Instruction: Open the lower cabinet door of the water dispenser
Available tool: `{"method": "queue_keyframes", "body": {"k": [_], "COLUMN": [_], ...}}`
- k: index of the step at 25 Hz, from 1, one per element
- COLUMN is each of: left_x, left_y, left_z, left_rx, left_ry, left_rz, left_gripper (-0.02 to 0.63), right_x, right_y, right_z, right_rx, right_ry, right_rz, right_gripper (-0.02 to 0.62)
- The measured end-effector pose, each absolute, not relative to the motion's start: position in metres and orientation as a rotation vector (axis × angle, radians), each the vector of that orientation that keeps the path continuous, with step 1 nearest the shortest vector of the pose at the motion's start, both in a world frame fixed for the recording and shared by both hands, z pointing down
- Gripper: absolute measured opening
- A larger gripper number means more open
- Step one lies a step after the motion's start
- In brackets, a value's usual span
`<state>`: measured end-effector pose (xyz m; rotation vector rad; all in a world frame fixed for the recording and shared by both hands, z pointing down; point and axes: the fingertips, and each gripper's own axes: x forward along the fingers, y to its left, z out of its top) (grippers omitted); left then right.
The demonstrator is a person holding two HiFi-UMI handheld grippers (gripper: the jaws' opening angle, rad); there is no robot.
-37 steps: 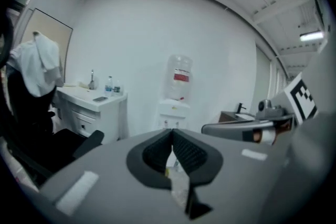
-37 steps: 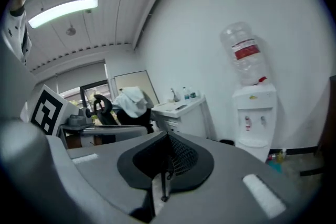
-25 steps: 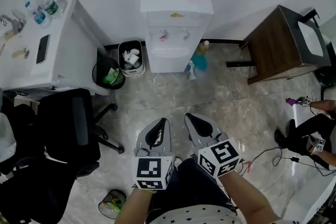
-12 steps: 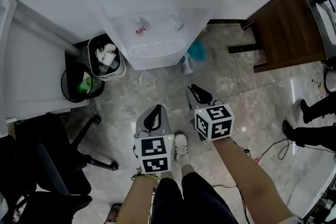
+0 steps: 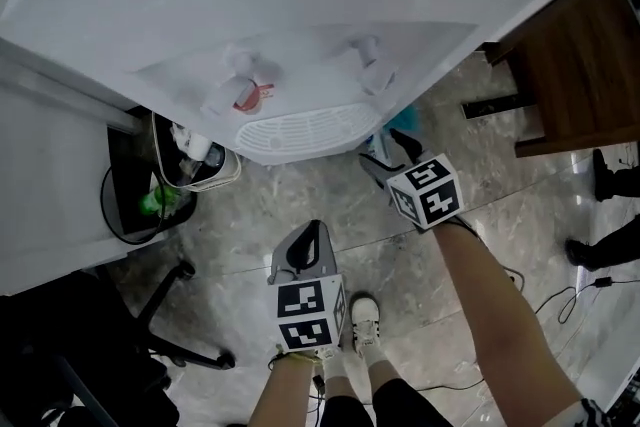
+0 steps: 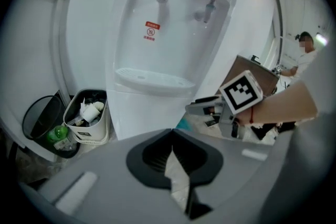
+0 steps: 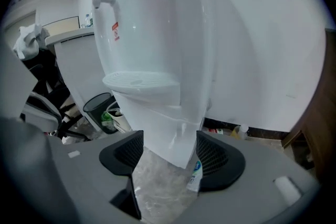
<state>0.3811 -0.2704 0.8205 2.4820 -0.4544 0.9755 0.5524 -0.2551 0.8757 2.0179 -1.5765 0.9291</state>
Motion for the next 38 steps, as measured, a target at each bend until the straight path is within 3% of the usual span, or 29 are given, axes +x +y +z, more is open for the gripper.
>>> {"method": "queue_keyframes", "body": {"k": [5, 10, 13, 21, 28, 33, 36, 38], "left_x": [0.396, 0.403, 0.401, 0.366, 0.289, 0.222, 0.189, 0.175], "left_y": [-0.272, -0.274, -0.272, -0.256, -0.224, -0.229, -0.242, -0.250], "left_z": [0.840, 0.842, 0.842, 0.837, 0.855, 0.868, 0.872, 0.872], "left_rx": [2.538, 2.544, 2.536, 2.469, 2.433, 2.356, 2.324, 2.300], "left_ry": [-0.401, -0.411, -0.418, -0.467, -0.471, -0.572, -0.642, -0.685], "left_rz": [1.011, 0.975, 0.976, 0.947, 0.989, 1.038, 1.045, 1.033], "left_gripper": [0.006, 0.006, 0.006, 0.006, 0.006, 0.006, 0.007, 0.006], "right_x": [0.579, 0.569, 0.561, 0.483, 0.357, 0.274, 0.251, 0.240], "right_y": [-0.279, -0.283, -0.274, -0.218, -0.196, -0.218, -0.232, -0.239], "right_z": [0.885, 0.885, 0.885, 0.883, 0.877, 0.874, 0.881, 0.885], "right_rx": [2.056, 2.065, 2.067, 2.118, 2.066, 2.015, 1.983, 1.942], "right_ry": [-1.605, -1.672, -1.654, -1.619, -1.727, -1.823, -1.799, -1.798], "right_rz": [0.864, 0.873, 0.896, 0.956, 1.051, 1.159, 1.174, 1.169], "right_gripper": [0.301, 0.365, 0.360, 0.261, 0.214, 0.112, -0.006, -0.006]}}
